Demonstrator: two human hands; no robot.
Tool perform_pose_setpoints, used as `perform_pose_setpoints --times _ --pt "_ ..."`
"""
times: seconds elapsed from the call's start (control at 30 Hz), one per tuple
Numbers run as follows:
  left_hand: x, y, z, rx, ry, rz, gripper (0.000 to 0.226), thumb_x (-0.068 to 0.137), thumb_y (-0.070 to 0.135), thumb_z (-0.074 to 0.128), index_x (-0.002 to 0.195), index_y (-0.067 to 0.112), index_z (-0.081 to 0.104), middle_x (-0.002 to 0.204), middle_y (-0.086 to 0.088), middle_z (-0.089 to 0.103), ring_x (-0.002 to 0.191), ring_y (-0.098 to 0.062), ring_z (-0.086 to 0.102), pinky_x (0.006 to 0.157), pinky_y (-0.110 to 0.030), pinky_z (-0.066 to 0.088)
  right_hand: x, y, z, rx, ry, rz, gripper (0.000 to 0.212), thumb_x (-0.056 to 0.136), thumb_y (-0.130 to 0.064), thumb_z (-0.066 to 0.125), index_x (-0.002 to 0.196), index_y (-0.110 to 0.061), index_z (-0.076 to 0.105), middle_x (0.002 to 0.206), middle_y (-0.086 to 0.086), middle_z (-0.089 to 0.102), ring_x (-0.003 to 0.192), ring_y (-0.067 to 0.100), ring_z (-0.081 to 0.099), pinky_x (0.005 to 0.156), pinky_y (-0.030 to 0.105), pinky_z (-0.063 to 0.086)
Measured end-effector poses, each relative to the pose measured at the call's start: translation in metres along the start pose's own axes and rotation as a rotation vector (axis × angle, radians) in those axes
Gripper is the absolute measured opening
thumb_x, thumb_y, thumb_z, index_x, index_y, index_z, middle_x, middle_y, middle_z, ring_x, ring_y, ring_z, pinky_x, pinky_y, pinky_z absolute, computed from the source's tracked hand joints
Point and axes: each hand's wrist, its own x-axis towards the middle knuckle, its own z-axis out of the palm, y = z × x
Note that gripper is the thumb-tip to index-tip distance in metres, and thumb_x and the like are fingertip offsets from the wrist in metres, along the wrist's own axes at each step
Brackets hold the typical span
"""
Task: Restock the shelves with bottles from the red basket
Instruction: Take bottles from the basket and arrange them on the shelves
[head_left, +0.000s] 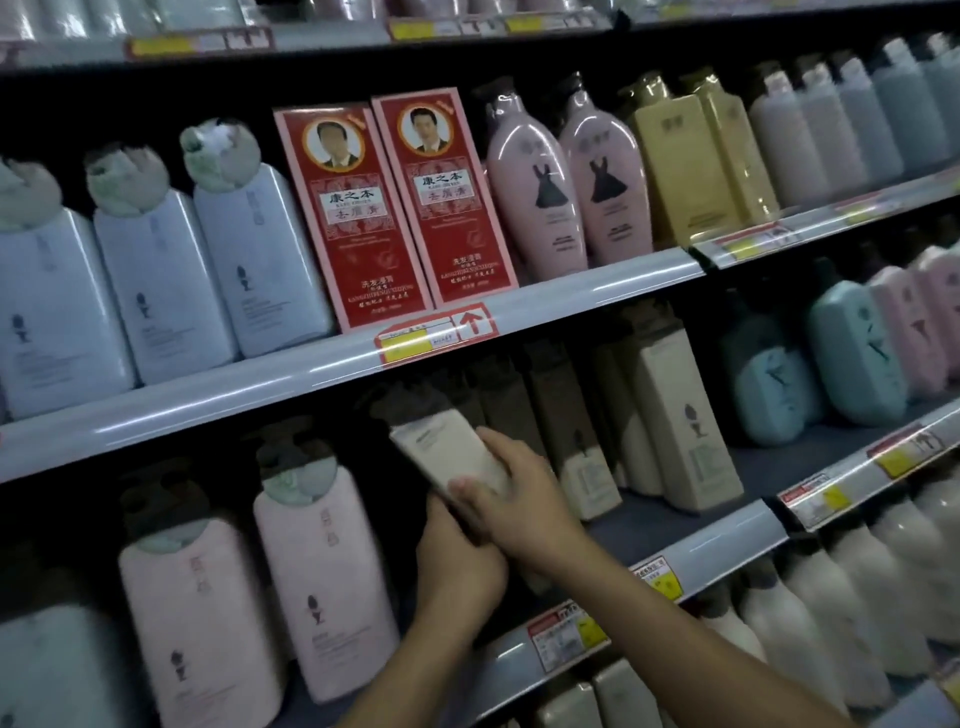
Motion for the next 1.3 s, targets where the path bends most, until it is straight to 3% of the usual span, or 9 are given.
perform_pose_setpoints --times 0.17,0.27,0.43,0.6,0.7,0.87,1.0,1.1,1.3 --pt "0.001 0.001 0.0 0.13 -0.022 0.074 0.043 0.089 0.018 0.058 0.126 0.038 0.05 0.11 0.012 0.066 0.102 -0.014 0.066 0.079 -0.023 0.047 -0.005 0.01 -0.007 0.187 0.089 0.102 0.055 0.084 -0.036 0.075 0.133 -0.02 0.056 0.124 -0.002 0.068 0.11 0.008 0.064 0.097 0.034 0.054" --pt "-0.004 -0.006 -0.004 0.126 0.009 0.076 0.046 0.093 0.018 0.06 0.131 0.041 0.047 0.109 0.017 0.062 0.103 -0.013 0.067 0.079 -0.024 0.05 -0.01 0.016 -0.004 0.17 0.078 0.086 0.071 0.075 -0.055 0.07 0.137 -0.025 0.054 0.128 -0.006 0.067 0.116 0.009 0.063 0.098 0.037 0.054" --pt "-0.007 -0.012 -0.001 0.08 0.056 0.07 0.057 0.092 0.018 0.064 0.142 0.036 0.046 0.126 0.004 0.066 0.11 -0.013 0.066 0.093 -0.032 0.055 -0.013 0.021 -0.002 0.269 0.087 0.113 0.051 0.089 -0.022 0.073 0.137 -0.016 0.056 0.125 -0.001 0.067 0.111 0.006 0.064 0.083 0.009 0.052" --pt "-0.02 -0.005 -0.004 0.003 0.074 0.071 0.055 0.096 0.022 0.062 0.146 0.031 0.041 0.128 0.007 0.063 0.108 -0.011 0.064 0.08 -0.017 0.049 -0.036 0.007 -0.005 0.289 0.157 0.185 0.049 0.092 -0.035 0.068 0.136 -0.02 0.054 0.128 -0.008 0.061 0.112 0.0 0.058 0.084 0.009 0.047" --pt "-0.039 -0.007 -0.024 -0.067 0.029 0.069 0.065 0.095 0.027 0.066 0.151 0.03 0.034 0.121 0.016 0.055 0.105 -0.005 0.06 0.08 -0.015 0.051 -0.081 -0.019 0.001 0.177 0.335 0.117 0.037 0.095 -0.041 0.062 0.129 -0.03 0.056 0.128 -0.014 0.058 0.119 0.0 0.051 0.099 0.022 0.045" --pt "-0.08 -0.029 -0.082 -0.126 0.005 0.069 0.054 0.092 0.019 0.069 0.141 0.027 0.046 0.125 0.002 0.063 0.101 -0.007 0.065 0.091 -0.028 0.056 -0.158 -0.068 0.033 0.103 0.354 -0.072 0.026 0.098 -0.03 0.059 0.123 -0.025 0.061 0.121 -0.01 0.055 0.119 0.002 0.049 0.098 0.013 0.039" --pt "-0.13 -0.066 -0.143 -0.086 0.041 0.091 0.039 0.093 0.017 0.067 0.13 0.025 0.054 0.112 0.006 0.069 0.09 -0.003 0.069 0.082 -0.022 0.058 -0.222 -0.087 0.065 0.12 0.16 -0.007 0.02 0.099 -0.028 0.058 0.118 -0.025 0.063 0.116 -0.008 0.057 0.115 0.007 0.054 0.098 0.024 0.045" --pt "-0.181 -0.13 -0.186 0.007 0.03 0.035 0.025 0.095 0.015 0.064 0.12 0.019 0.059 0.103 0.002 0.07 0.09 -0.009 0.068 0.079 -0.021 0.056 -0.288 -0.08 0.092 0.057 -0.184 0.085 0.022 0.1 -0.031 0.055 0.117 -0.021 0.065 0.111 -0.006 0.059 0.105 0.008 0.057 0.089 0.024 0.048" --pt "-0.335 -0.315 -0.252 0.393 -0.363 -0.4 0.02 0.087 0.011 0.06 0.105 0.016 0.068 0.089 0.0 0.071 0.083 -0.02 0.069 0.073 -0.028 0.054 -0.464 -0.023 0.17 -0.246 -0.953 0.392 0.037 0.084 -0.038 0.065 0.112 -0.015 0.071 0.111 0.006 0.07 0.108 0.024 0.066 0.093 0.029 0.046"
